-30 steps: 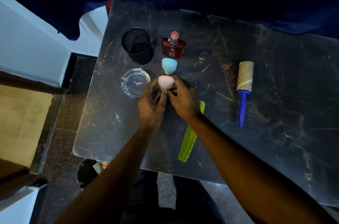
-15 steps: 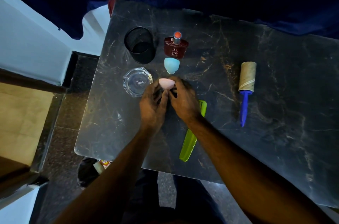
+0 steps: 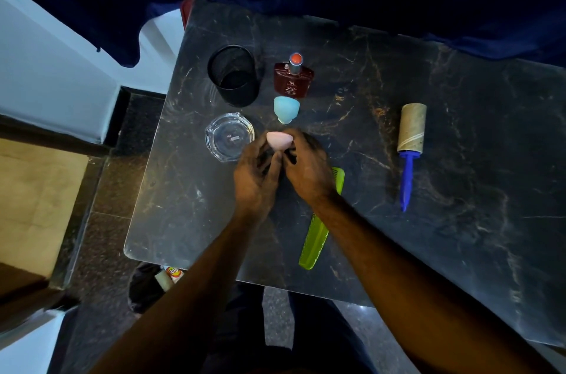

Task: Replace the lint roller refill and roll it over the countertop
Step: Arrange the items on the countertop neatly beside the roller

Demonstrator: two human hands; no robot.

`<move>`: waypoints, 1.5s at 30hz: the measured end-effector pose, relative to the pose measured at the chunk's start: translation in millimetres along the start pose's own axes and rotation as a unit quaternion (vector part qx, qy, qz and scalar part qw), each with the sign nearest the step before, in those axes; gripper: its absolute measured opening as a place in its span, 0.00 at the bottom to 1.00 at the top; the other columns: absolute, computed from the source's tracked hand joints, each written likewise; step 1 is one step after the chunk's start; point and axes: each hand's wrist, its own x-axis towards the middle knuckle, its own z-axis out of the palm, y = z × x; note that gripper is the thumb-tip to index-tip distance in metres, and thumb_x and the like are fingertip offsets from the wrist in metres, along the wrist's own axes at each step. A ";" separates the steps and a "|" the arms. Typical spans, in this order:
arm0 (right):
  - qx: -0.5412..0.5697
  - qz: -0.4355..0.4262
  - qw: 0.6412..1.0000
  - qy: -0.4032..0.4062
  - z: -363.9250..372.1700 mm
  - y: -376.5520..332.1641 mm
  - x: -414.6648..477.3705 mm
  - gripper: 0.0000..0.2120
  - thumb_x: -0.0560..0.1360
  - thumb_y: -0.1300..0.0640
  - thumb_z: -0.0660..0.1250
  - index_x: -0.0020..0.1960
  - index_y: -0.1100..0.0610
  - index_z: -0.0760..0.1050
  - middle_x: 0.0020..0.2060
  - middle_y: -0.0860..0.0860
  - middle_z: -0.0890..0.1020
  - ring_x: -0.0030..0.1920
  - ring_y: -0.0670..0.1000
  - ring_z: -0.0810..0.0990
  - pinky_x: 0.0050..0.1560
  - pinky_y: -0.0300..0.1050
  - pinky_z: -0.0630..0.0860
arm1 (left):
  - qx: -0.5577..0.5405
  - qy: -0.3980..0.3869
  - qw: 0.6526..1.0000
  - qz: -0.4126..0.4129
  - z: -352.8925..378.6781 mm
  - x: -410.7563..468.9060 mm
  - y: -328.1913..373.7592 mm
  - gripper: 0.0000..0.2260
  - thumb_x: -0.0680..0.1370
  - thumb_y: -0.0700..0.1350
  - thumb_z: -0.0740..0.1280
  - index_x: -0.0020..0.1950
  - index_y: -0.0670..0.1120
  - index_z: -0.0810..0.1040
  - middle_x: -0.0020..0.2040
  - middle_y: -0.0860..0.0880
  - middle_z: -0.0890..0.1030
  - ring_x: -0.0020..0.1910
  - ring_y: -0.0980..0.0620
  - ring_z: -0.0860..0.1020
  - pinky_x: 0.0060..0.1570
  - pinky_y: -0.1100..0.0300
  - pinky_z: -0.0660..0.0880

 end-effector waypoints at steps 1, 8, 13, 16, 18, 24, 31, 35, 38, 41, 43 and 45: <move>0.000 0.003 1.000 -0.002 0.0 0.0 0.1 0.21 0.75 0.57 0.70 0.67 0.54 0.72 0.62 0.54 0.79 0.63 0.54 0.78 0.62 0.55 0.78 | -0.001 0.001 1.000 0.000 -0.1 -0.2 0.2 0.19 0.83 0.37 0.69 0.73 0.38 0.73 0.67 0.44 0.81 0.66 0.55 0.81 0.63 0.63 0.77; -0.004 0.023 1.000 -0.009 -1.5 -1.5 -0.9 0.26 0.73 0.59 0.71 0.70 0.52 0.70 0.65 0.53 0.79 0.67 0.54 0.75 0.65 0.56 0.75 | -0.017 -0.004 1.000 -0.016 0.0 -3.7 0.7 0.22 0.81 0.33 0.69 0.75 0.35 0.70 0.70 0.39 0.79 0.69 0.47 0.79 0.68 0.57 0.77; -0.017 0.045 0.999 0.013 -6.2 5.5 -12.0 0.28 0.74 0.63 0.69 0.72 0.52 0.68 0.67 0.53 0.78 0.67 0.53 0.76 0.65 0.54 0.76 | -0.030 0.025 0.998 -0.040 -5.3 -15.3 -3.6 0.25 0.80 0.32 0.70 0.77 0.37 0.69 0.73 0.41 0.77 0.72 0.47 0.77 0.67 0.63 0.76; -0.008 0.058 0.997 0.056 -17.7 17.2 -23.8 0.27 0.74 0.63 0.69 0.70 0.49 0.68 0.64 0.51 0.80 0.63 0.51 0.79 0.62 0.51 0.78 | -0.048 0.064 0.995 -0.063 -8.3 -24.1 -8.4 0.24 0.79 0.29 0.69 0.75 0.35 0.71 0.71 0.40 0.78 0.69 0.46 0.78 0.62 0.65 0.77; 0.010 0.072 0.993 0.092 -27.9 24.9 -32.0 0.25 0.73 0.62 0.68 0.68 0.48 0.69 0.61 0.50 0.81 0.60 0.50 0.81 0.61 0.49 0.79 | -0.047 0.069 0.994 -0.069 -11.2 -32.2 -14.5 0.20 0.79 0.28 0.69 0.71 0.33 0.74 0.68 0.39 0.80 0.64 0.46 0.81 0.60 0.62 0.79; -0.023 0.122 0.991 0.043 -51.6 53.3 -47.0 0.22 0.74 0.59 0.69 0.66 0.48 0.71 0.61 0.52 0.80 0.61 0.53 0.79 0.62 0.54 0.78 | 0.072 -0.111 0.987 -0.087 -8.3 -64.4 -28.5 0.18 0.76 0.31 0.74 0.63 0.46 0.80 0.52 0.47 0.84 0.43 0.55 0.80 0.47 0.59 0.81; -0.052 0.108 0.993 0.001 -62.4 64.9 -44.6 0.19 0.72 0.59 0.71 0.62 0.51 0.75 0.58 0.52 0.78 0.56 0.55 0.80 0.57 0.56 0.79 | 0.466 -0.361 0.806 0.044 -11.8 -88.6 -46.6 0.44 0.72 0.64 0.72 0.82 0.66 0.52 0.79 0.57 0.64 0.62 0.50 0.80 0.56 0.53 0.80; -0.065 0.093 0.993 -0.014 -64.9 68.1 -45.1 0.17 0.72 0.61 0.69 0.60 0.52 0.76 0.57 0.52 0.79 0.56 0.54 0.80 0.55 0.56 0.79 | 0.487 -0.369 0.788 0.071 -12.7 -93.8 -52.3 0.47 0.73 0.66 0.71 0.83 0.65 0.45 0.80 0.57 0.55 0.63 0.47 0.80 0.56 0.50 0.81; -0.070 0.095 0.993 -0.019 -65.8 67.2 -44.7 0.17 0.71 0.61 0.69 0.59 0.53 0.77 0.57 0.52 0.79 0.56 0.54 0.80 0.56 0.55 0.78 | 0.490 -0.369 0.785 0.090 -14.0 -93.1 -51.0 0.45 0.73 0.66 0.71 0.82 0.65 0.46 0.79 0.57 0.56 0.62 0.47 0.80 0.53 0.49 0.82; -0.016 0.123 0.992 -0.037 -69.5 66.3 -40.2 0.17 0.70 0.62 0.70 0.59 0.54 0.77 0.55 0.53 0.79 0.54 0.54 0.80 0.57 0.55 0.78 | 0.493 -0.358 0.784 0.119 -15.4 -94.8 -49.7 0.45 0.73 0.67 0.71 0.83 0.63 0.51 0.79 0.56 0.60 0.57 0.49 0.82 0.46 0.53 0.83; 0.022 0.151 0.987 -0.046 -73.7 64.9 -35.9 0.16 0.71 0.61 0.71 0.57 0.52 0.77 0.52 0.50 0.79 0.52 0.51 0.80 0.56 0.55 0.79 | 0.482 -0.343 0.794 0.142 -16.0 -96.5 -48.5 0.43 0.72 0.66 0.73 0.82 0.61 0.57 0.77 0.57 0.62 0.54 0.52 0.82 0.41 0.57 0.82; 0.048 0.158 0.985 -0.039 -77.0 63.1 -32.8 0.12 0.70 0.60 0.71 0.53 0.50 0.78 0.46 0.47 0.81 0.47 0.48 0.81 0.53 0.54 0.81 | 0.472 -0.335 0.803 0.143 -16.5 -98.8 -46.5 0.41 0.71 0.66 0.71 0.81 0.62 0.59 0.77 0.58 0.62 0.52 0.56 0.82 0.39 0.61 0.80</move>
